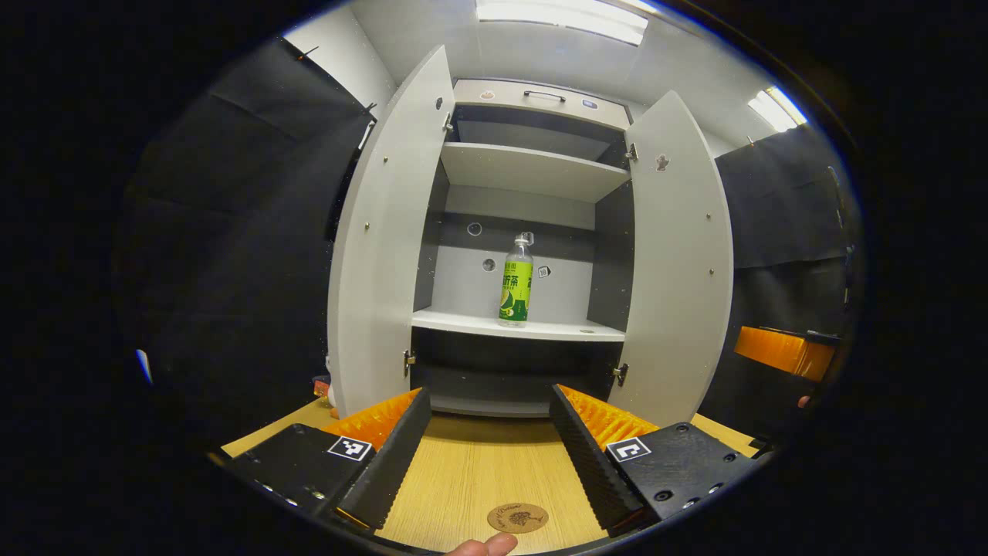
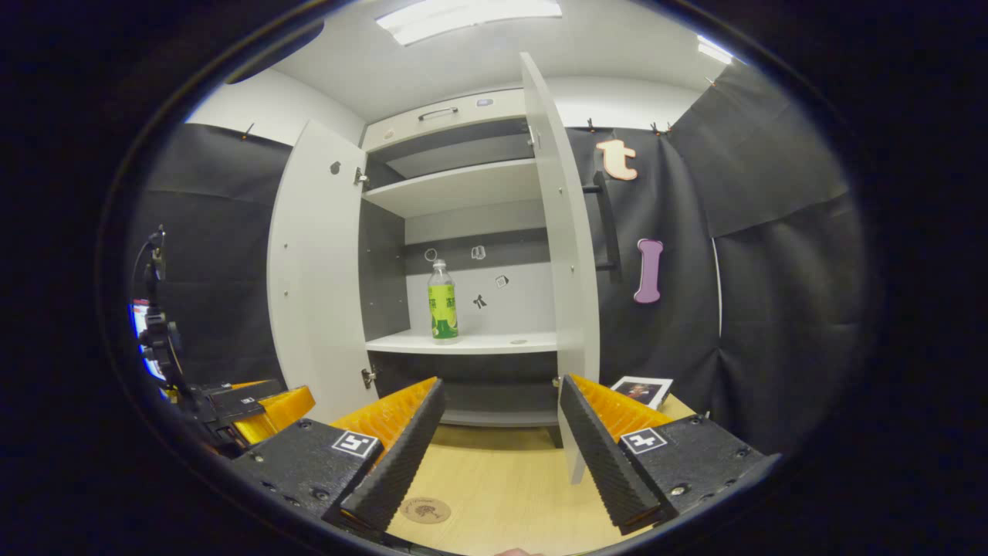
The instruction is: Grasp the bottle in the cabinet with the left hand and place it on the coaster, then close the right door with the right hand and the left door with the left hand.
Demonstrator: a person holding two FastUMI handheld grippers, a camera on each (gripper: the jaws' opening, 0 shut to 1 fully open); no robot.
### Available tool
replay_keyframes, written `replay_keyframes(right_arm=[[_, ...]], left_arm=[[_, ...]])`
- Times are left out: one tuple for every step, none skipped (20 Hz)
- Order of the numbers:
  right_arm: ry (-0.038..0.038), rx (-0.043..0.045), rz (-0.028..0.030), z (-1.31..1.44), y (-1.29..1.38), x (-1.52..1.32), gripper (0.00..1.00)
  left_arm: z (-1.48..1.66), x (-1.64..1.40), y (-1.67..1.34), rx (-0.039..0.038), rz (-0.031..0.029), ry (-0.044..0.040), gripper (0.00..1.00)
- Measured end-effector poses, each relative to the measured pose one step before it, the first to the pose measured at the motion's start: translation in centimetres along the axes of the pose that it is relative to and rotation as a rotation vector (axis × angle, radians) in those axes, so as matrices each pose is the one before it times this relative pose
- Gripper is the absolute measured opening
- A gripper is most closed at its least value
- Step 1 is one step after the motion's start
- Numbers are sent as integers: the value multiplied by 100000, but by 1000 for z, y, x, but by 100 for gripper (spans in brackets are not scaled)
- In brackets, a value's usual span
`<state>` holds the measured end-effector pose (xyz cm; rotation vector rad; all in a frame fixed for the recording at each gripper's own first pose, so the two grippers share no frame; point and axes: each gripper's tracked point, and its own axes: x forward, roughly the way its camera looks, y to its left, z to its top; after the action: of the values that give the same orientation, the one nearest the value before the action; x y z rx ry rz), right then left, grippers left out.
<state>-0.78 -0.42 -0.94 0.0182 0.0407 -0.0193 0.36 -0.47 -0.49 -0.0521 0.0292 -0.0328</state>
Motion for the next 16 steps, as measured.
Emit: replay_keyframes(right_arm=[[-29,-142,-521,4,-138,-134,99],[13,335,-248,-143,21,-93,99],[-291,742,197,-76,125,-101,99],[69,643,-121,-149,-59,-54,99],[591,280,-639,-269,-141,-40,99],[477,250,-473,-304,-113,-141,99],[-62,604,-230,-47,-36,-62,99],[-118,1101,-344,-6,-31,-106,95],[629,1222,-561,-65,-82,-76,99],[652,1353,-723,-201,-219,-221,99],[113,1365,-889,90,-192,-208,99],[-23,1125,-1298,136,-247,-169,99],[67,528,-1683,164,-404,-253,99],[-850,518,-1771,186,-446,-237,99],[-1307,1146,-1742,250,-436,-159,99],[403,612,-1164,-381,-304,-168,99]], left_arm=[[23,575,-174,-269,-1327,1352,95],[283,756,-135,-1147,-1280,954,94],[576,956,-378,-1970,-2646,58,94],[473,1195,-370,-2025,-2891,136,95],[665,1448,-101,-1645,-2164,352,94],[813,1541,-82,-1053,-2116,305,94],[701,1603,-124,-506,-2589,127,94],[556,1711,70,-414,-1618,996,95],[797,1786,98,453,-1362,-100,94],[878,1871,292,1358,-148,-402,89],[1098,1918,319,2135,179,-1192,94],[901,1924,142,2315,-254,-1326,95],[757,2058,186,1882,-130,-1557,94],[324,2042,200,1020,-318,364,94],[23,2013,-225,-444,-1949,729,94],[-127,1726,33,-1111,-511,1029,94]])
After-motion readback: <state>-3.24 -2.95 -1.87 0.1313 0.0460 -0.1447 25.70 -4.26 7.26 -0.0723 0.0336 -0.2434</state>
